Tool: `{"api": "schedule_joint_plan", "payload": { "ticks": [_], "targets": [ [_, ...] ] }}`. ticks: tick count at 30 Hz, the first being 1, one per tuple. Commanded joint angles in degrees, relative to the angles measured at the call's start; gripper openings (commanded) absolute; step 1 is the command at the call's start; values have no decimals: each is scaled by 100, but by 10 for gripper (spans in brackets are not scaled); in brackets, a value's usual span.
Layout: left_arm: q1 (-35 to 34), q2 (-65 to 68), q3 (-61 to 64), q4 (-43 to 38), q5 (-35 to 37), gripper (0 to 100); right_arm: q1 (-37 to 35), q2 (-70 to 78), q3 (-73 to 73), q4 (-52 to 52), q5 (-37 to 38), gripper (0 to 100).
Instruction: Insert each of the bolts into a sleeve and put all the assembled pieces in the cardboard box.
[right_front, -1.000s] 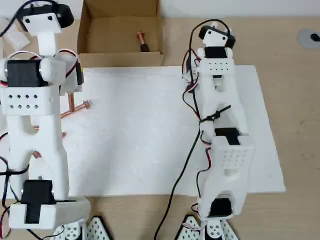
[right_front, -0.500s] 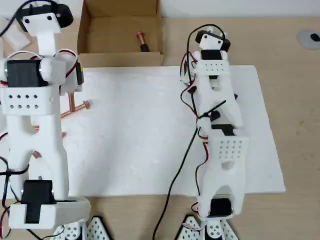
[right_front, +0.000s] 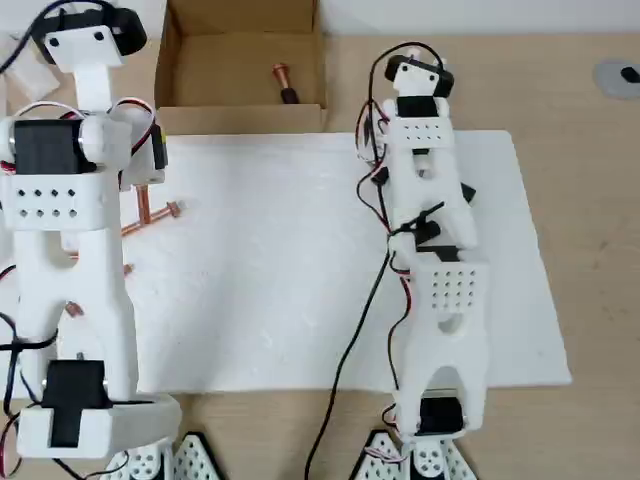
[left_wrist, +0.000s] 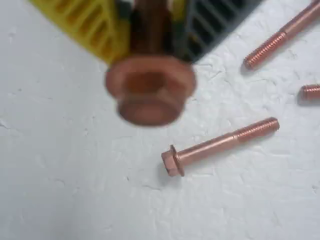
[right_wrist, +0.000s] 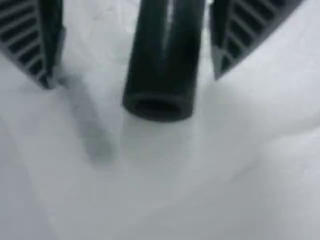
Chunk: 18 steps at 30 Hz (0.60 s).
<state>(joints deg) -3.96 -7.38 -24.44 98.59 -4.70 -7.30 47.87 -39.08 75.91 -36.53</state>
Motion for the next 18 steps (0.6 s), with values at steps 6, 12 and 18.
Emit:
{"api": "schedule_joint_plan", "payload": {
  "ticks": [6,12,18],
  "targets": [
    [79,-268,-44,9,9,7,-505,-31,-119,431,-79,231],
    [79,-268,-44,9,9,7,-523,-22,-303,431,-325,163],
    [70,-268,-44,9,0,7,-523,-13,-479,431,-281,9]
  ]
}}
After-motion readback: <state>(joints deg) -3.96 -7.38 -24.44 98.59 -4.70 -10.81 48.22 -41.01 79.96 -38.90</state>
